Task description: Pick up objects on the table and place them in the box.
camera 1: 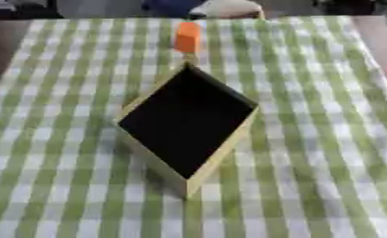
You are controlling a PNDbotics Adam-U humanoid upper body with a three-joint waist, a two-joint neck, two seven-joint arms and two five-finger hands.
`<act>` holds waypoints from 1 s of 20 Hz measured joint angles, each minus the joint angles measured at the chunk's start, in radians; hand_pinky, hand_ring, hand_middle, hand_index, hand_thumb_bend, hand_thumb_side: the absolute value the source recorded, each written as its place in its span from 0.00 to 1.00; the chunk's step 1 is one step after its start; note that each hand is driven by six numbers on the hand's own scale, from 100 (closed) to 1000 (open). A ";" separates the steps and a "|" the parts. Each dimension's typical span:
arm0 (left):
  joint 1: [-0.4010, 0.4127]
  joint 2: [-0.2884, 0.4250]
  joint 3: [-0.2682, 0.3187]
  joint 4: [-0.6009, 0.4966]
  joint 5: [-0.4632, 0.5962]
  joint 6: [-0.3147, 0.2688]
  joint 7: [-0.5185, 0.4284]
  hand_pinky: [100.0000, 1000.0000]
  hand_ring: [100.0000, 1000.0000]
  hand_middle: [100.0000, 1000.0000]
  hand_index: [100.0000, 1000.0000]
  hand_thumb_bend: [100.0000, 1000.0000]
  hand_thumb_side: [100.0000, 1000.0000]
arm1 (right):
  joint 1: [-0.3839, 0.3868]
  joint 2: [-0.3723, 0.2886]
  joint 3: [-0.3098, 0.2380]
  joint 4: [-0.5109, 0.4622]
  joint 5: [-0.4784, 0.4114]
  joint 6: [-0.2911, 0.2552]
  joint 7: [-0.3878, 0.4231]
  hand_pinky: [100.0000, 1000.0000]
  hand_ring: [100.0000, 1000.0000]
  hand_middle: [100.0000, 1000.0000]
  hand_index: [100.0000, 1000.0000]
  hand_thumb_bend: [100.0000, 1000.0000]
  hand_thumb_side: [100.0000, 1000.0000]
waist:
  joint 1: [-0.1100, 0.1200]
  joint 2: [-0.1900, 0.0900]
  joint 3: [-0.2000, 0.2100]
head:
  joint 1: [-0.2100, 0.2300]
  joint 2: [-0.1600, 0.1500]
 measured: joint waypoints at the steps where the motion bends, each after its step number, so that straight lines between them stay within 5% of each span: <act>1: 0.000 0.000 0.000 0.000 0.000 0.000 0.000 0.76 0.71 0.75 0.74 0.44 0.55 | -0.004 0.000 0.000 0.000 0.000 0.000 0.000 0.81 0.81 0.81 0.89 0.00 0.83 | 0.000 0.000 0.002 | -0.002 0.000; 20: -0.003 -0.001 0.000 0.000 -0.004 0.000 0.001 0.76 0.71 0.75 0.74 0.43 0.56 | -0.042 0.079 0.025 0.015 0.073 -0.026 0.044 0.82 0.84 0.82 0.90 0.02 0.84 | -0.018 0.030 0.051 | -0.055 -0.002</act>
